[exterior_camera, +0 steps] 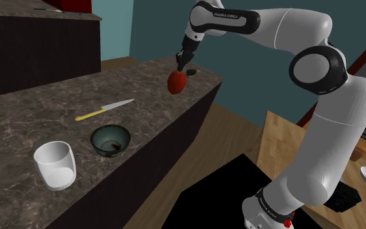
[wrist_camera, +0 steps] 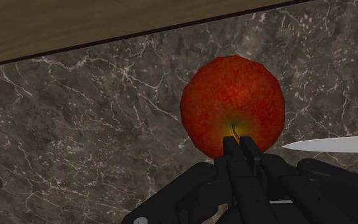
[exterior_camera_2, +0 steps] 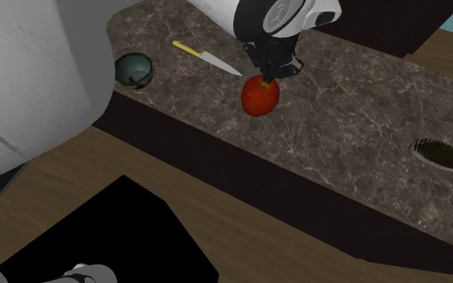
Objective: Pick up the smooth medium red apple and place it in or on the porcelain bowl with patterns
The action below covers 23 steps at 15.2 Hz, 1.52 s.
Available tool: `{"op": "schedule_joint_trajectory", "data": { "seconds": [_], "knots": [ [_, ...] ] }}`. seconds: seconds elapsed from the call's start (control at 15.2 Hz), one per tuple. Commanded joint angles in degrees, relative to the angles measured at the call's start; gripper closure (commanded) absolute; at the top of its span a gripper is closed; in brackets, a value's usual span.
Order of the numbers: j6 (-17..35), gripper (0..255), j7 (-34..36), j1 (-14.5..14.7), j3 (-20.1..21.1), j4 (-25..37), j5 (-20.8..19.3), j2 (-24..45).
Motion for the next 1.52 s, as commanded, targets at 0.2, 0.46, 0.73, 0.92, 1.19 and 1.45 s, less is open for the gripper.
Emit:
{"op": "schedule_joint_trajectory", "data": {
  "seconds": [0.2,0.46,0.73,0.92,1.19,1.45],
  "knots": [
    [-3.9,255,0.2,0.1,0.0,4.1,-0.1,0.2],
    [-7.3,255,0.3,0.1,0.0,8.0,-0.1,0.7],
    [-7.5,255,3.8,2.5,1.0,5.8,-0.8,-1.9],
    [-7.6,255,7.3,4.8,2.1,3.7,-1.5,-4.1],
    [-8.2,255,12.1,8.0,3.8,2.3,-2.4,-6.1],
    [-9.2,255,17.1,11.1,5.5,2.2,-3.3,-7.2]
  ]
}}
